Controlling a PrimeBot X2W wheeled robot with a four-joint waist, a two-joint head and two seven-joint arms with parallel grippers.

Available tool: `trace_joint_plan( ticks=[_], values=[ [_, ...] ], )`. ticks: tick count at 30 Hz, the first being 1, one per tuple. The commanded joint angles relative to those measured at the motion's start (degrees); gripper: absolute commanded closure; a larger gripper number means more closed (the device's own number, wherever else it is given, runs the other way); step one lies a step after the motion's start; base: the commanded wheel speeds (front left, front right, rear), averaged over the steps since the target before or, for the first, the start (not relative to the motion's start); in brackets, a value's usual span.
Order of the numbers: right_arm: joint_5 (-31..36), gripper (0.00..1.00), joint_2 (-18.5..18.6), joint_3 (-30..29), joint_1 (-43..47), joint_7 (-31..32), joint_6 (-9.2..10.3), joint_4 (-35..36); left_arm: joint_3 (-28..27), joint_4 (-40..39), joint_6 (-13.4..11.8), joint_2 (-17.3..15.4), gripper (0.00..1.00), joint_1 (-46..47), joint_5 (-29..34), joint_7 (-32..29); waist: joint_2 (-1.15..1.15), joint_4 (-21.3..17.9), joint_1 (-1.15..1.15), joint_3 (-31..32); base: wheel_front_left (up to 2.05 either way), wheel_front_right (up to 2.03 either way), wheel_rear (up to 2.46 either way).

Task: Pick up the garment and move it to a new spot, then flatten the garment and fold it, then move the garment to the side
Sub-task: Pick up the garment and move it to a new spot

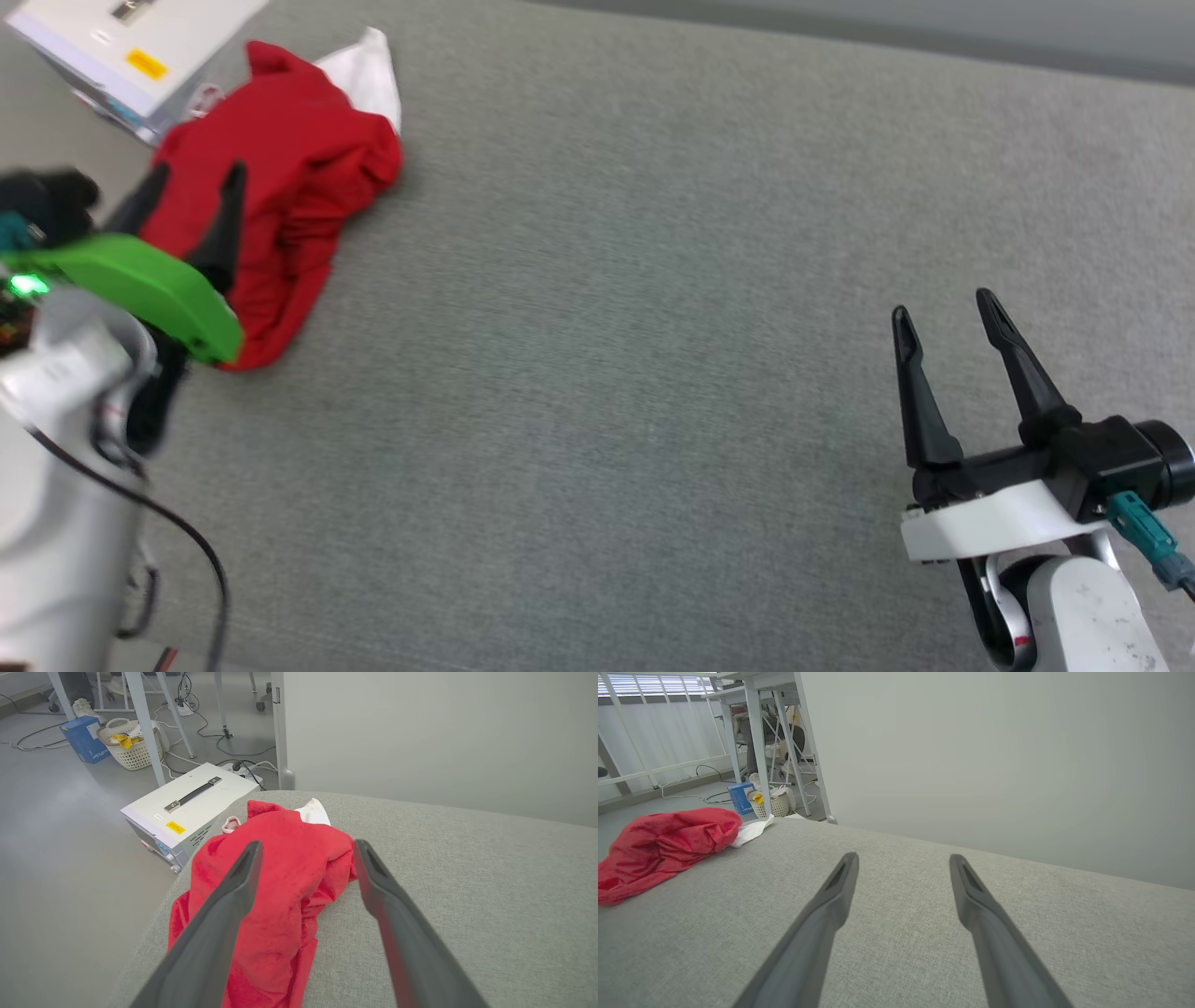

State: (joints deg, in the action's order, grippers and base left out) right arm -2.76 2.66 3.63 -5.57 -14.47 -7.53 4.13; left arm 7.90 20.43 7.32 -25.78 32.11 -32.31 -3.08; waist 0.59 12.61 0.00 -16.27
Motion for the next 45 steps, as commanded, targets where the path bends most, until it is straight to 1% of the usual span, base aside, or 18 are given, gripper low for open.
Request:
trace_joint_plan(
  ticks=[1,3,5,7,8,11,14,17,22,25,26,27,31,37,40,45],
  values=[
    [0.0,0.0,0.2,0.5,-1.3,-0.5,0.04,0.4,1.0,1.1,0.1,-2.3,0.0,2.7,-3.4,-4.4,-0.59,-7.4,0.0,-7.9,0.0,0.0,0.0],
    [-0.5,0.0,0.2,0.8,-2.1,-0.5,0.04,0.3,1.6,3.2,0.2,-4.7,0.0,5.5,-10.0,-13.3,-0.59,-8.8,0.0,-9.2,0.0,0.0,0.0],
    [-0.9,0.0,0.2,1.1,-2.7,-0.5,0.04,-0.1,1.8,4.0,0.2,-7.7,0.0,8.0,-14.0,-19.7,-0.59,-10.2,0.0,-10.5,0.0,0.0,0.0],
    [-1.3,0.0,0.2,1.1,-3.1,-0.5,0.04,-0.4,3.2,4.5,0.2,-11.0,0.0,9.9,-14.7,-23.7,-0.59,-11.3,0.0,-11.6,0.0,0.0,0.0],
    [-1.5,0.0,0.2,1.3,-3.3,-0.5,0.04,-0.4,3.5,4.9,0.2,-12.0,0.0,10.6,-15.1,-25.0,-0.59,-11.8,0.0,-12.1,0.0,0.0,0.0],
    [-2.0,0.0,0.2,1.7,-3.6,-0.5,0.04,-0.6,3.6,6.9,0.2,-13.6,0.0,12.3,-17.7,-29.7,-0.59,-13.3,0.0,-13.3,0.0,0.0,0.0],
    [-2.4,0.0,0.2,2.1,-4.0,-0.5,0.04,-0.7,3.9,8.3,0.0,-14.8,0.0,13.5,-18.3,-33.0,-0.59,-14.5,0.0,-14.4,0.0,0.0,0.0],
    [-2.8,0.0,0.2,2.6,-4.4,-0.5,0.04,-0.7,4.1,9.5,-1.2,-15.8,0.0,14.3,-17.9,-34.7,-0.59,-15.5,0.0,-15.3,0.0,0.0,0.0],
    [-3.0,0.0,0.2,2.8,-4.5,-0.5,0.04,-0.7,3.9,12.7,-3.4,-17.1,0.0,14.4,-17.0,-35.2,-0.59,-16.5,0.0,-16.4,0.0,0.0,0.0],
    [-2.9,0.0,0.2,2.6,-4.5,-0.5,0.04,-0.7,4.9,14.7,-3.5,-17.4,0.0,13.8,-15.9,-35.0,-0.59,-16.5,0.0,-16.7,0.0,0.0,0.0],
    [-2.8,0.0,0.2,2.5,-4.5,-0.5,0.04,-0.8,5.2,15.5,-3.3,-17.3,0.78,13.6,-15.8,-35.1,-0.59,-16.4,0.0,-16.7,0.0,0.0,0.0],
    [-2.7,0.0,0.2,2.5,-4.5,-0.5,0.04,-0.8,5.4,15.9,-3.1,-17.1,1.0,13.5,-15.9,-34.8,-0.59,-16.4,0.0,-16.7,0.0,0.0,0.0],
    [-2.4,0.0,0.2,2.6,-4.6,-0.5,0.04,-1.4,5.2,17.8,-2.0,-15.9,1.0,13.1,-16.4,-31.4,-0.59,-15.8,0.0,-15.3,0.0,0.0,0.0],
    [-1.7,0.0,0.2,1.8,-4.1,-0.5,0.04,-2.8,4.4,18.0,-0.7,-14.7,1.0,12.6,-16.1,-20.8,-0.59,-14.7,0.0,-10.6,0.0,0.0,0.0],
    [-3.3,0.0,0.2,-1.6,-3.2,-0.5,0.04,-4.2,2.9,16.6,-0.3,-13.1,1.0,12.0,-17.8,-15.8,-0.59,-14.0,0.0,-7.1,0.0,0.0,0.0],
    [-4.2,0.0,0.2,-2.7,-1.5,-0.5,0.04,-5.7,4.4,11.6,-0.1,-13.2,1.0,10.3,-15.7,-9.8,-0.59,-13.2,0.0,-1.0,0.0,0.0,0.0]
  ],
)
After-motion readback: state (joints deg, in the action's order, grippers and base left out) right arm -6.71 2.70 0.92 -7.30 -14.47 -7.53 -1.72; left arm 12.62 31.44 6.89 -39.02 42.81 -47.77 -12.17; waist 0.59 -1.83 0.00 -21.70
